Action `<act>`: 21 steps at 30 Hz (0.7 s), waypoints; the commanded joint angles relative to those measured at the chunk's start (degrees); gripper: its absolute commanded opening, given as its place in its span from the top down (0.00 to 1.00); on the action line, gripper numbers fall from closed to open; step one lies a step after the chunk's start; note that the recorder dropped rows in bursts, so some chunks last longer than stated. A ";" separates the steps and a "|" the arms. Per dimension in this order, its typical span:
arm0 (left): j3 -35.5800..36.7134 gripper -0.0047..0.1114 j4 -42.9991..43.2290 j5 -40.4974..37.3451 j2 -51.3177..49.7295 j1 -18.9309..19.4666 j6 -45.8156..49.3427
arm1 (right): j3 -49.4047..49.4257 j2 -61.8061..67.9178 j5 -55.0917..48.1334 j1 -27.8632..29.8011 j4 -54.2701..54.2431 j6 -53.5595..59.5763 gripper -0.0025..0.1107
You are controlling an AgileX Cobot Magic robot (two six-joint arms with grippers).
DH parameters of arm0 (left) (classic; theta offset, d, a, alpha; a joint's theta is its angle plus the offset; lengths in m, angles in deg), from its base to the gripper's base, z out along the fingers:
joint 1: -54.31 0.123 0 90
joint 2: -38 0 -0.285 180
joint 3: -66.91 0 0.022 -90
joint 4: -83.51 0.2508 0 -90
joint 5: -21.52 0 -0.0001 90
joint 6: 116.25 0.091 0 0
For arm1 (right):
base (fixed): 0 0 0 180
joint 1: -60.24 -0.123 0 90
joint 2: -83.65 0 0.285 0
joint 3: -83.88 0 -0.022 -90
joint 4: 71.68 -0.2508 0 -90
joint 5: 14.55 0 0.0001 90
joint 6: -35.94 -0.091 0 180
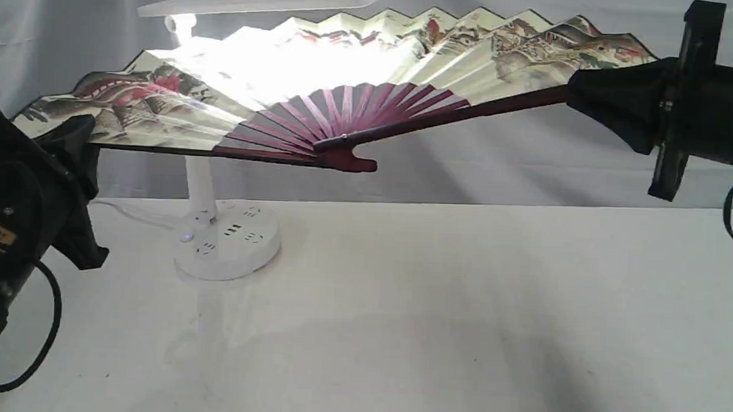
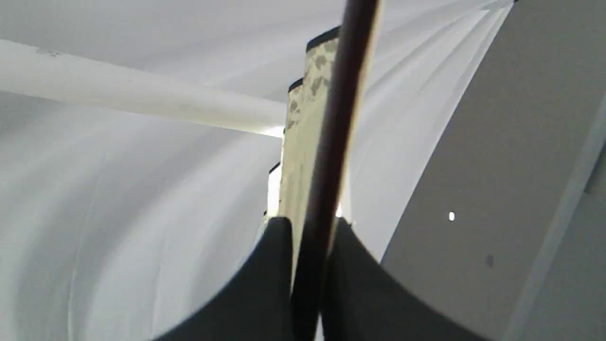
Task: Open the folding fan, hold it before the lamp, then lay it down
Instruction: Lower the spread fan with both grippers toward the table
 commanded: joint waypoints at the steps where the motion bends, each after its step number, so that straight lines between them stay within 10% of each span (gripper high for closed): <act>1: -0.57 0.96 -4.75 -0.45 1.19 0.72 -3.26 | -0.05 1.55 2.17 0.84 1.98 2.55 0.98; 21: -0.47 0.96 10.18 -12.79 0.92 0.72 1.34 | 9.39 3.72 6.43 4.78 3.54 5.71 0.98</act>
